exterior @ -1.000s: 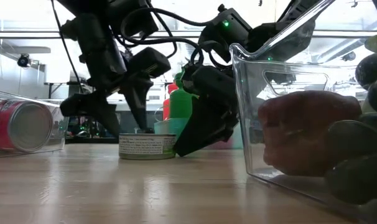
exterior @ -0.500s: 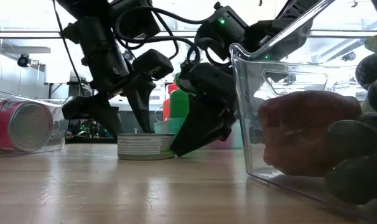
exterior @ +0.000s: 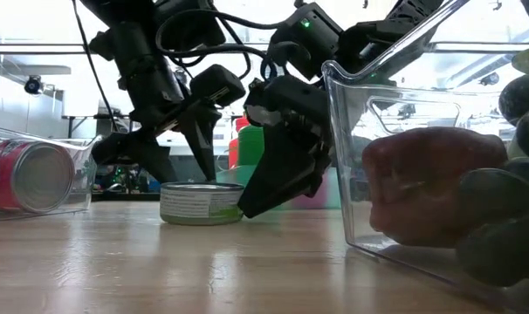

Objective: Pick & Place Food Item
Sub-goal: Put the green and white tuna can into the top transparent bin

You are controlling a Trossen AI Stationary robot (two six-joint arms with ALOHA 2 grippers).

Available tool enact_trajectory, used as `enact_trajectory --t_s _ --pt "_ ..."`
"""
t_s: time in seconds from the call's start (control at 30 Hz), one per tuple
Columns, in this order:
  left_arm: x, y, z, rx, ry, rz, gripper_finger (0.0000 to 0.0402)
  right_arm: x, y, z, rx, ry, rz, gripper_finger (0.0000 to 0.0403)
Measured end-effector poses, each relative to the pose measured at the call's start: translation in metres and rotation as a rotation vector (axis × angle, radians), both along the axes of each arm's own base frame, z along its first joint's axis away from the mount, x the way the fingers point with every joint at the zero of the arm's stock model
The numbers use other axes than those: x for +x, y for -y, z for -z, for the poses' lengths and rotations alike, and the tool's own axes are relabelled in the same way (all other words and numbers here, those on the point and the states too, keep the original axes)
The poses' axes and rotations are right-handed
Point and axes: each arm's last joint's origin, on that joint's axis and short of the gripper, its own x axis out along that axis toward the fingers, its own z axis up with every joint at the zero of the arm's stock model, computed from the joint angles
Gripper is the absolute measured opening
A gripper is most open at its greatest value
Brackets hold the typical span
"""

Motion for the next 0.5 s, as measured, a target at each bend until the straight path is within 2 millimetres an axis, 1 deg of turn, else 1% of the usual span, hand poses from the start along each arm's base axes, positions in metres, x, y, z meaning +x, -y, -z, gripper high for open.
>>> enact_trajectory --t_s 0.3,0.5 --pt "0.001 -0.002 -0.001 0.012 0.009 -0.012 0.0217 0.007 -0.002 -0.01 0.008 0.04 -0.017 0.0134" --pt "0.0 -0.003 -0.001 0.009 0.009 -0.017 0.0216 0.009 -0.002 -0.012 -0.001 0.047 -0.012 0.0134"
